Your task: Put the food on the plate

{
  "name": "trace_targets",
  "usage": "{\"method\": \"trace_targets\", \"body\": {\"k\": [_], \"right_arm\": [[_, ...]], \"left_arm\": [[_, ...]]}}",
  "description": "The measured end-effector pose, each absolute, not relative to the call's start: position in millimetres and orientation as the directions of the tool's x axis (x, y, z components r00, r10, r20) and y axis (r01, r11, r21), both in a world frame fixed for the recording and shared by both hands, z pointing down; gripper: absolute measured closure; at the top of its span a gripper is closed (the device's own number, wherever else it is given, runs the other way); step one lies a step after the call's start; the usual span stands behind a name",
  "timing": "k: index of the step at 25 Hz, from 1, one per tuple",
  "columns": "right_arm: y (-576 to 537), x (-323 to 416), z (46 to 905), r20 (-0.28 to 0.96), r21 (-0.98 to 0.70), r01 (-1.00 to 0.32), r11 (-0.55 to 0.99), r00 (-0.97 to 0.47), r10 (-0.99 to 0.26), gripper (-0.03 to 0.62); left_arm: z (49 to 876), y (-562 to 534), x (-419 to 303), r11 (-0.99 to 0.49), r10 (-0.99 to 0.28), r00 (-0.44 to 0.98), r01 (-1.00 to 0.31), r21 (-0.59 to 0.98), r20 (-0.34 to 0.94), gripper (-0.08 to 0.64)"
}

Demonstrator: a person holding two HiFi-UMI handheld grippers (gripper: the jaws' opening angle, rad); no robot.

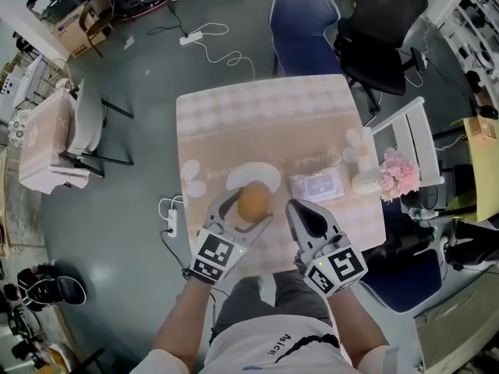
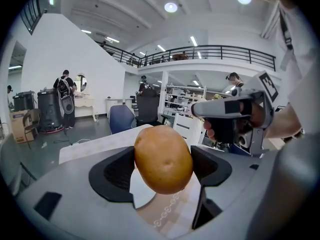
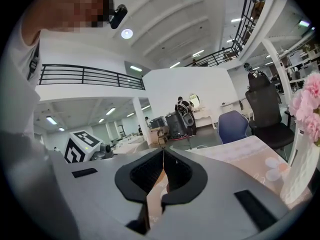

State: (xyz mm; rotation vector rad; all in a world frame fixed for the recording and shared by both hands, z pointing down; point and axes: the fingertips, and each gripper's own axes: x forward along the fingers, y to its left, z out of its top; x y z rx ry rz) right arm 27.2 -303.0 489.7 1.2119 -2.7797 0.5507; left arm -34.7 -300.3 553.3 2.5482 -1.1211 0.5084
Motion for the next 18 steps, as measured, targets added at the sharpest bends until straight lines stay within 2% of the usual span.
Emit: {"method": "trace_targets", "body": {"k": [18], "right_arm": [[-324.1,26.5,578.8,0.206,-0.312,-0.768,0.559,-0.629,-0.750,0.575]], "left_arm": [[682.7,-348.1,-22.3,-0.716,-0.523,0.612,-0.693,0.084,0.594,0.209]]}}
